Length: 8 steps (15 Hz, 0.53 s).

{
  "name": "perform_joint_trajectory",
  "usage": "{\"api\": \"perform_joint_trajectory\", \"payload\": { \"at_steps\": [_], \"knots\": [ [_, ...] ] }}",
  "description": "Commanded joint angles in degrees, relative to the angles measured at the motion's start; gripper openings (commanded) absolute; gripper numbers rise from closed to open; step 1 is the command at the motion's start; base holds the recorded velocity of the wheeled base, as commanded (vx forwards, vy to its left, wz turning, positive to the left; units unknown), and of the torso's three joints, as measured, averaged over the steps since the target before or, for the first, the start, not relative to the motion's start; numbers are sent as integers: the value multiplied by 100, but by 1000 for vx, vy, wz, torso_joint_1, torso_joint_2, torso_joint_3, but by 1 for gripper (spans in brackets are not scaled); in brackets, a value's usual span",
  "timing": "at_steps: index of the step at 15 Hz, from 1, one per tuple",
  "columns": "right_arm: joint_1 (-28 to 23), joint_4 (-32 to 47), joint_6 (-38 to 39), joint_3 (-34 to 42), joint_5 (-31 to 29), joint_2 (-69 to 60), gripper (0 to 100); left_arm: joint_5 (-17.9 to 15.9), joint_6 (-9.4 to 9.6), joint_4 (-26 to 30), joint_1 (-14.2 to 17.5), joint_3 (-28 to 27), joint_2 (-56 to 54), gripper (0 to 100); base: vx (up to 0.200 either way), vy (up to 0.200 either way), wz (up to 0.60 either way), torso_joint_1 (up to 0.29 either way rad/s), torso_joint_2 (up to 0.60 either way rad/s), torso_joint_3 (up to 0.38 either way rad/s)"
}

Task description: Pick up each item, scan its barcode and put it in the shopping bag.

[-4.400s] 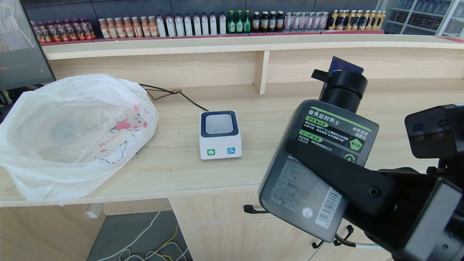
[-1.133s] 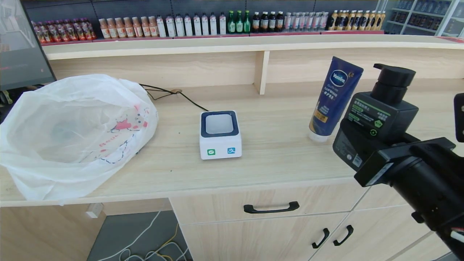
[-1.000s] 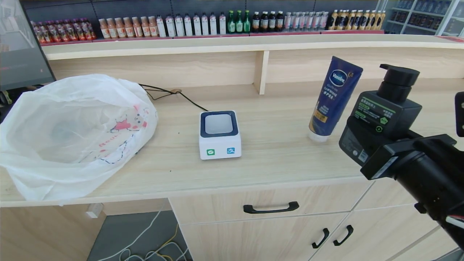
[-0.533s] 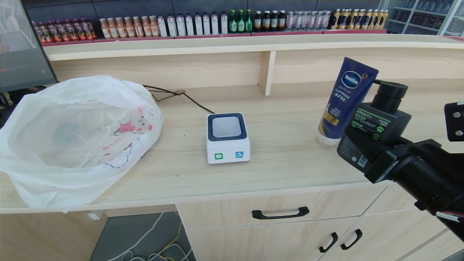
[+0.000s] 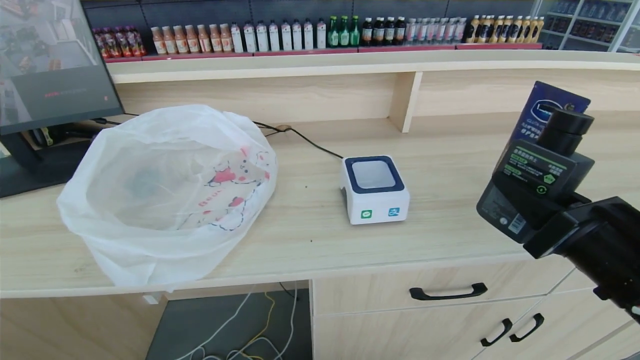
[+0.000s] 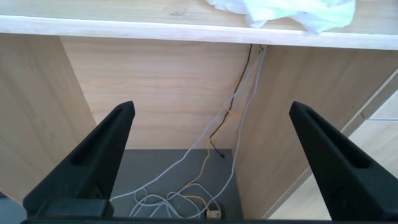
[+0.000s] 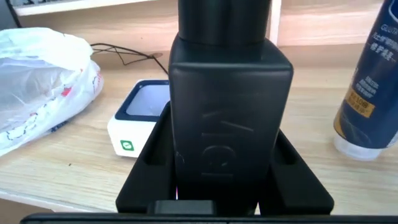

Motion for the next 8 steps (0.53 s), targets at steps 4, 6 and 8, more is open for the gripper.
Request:
{"api": "perform_joint_trajectory", "payload": {
  "at_steps": [4, 6, 8],
  "knots": [
    [-296, -15, -92, 339, -54, -244, 0, -5, 20, 0, 0, 0, -2, 100, 0, 0, 0, 0, 0, 0],
    [-322, -24, -119, 251, -63, -244, 0, -5, 20, 0, 0, 0, -2, 100, 0, 0, 0, 0, 0, 0],
    [-313, -24, -426, 154, -54, -262, 0, -5, 20, 0, 0, 0, -2, 100, 0, 0, 0, 0, 0, 0]
  ]
}}
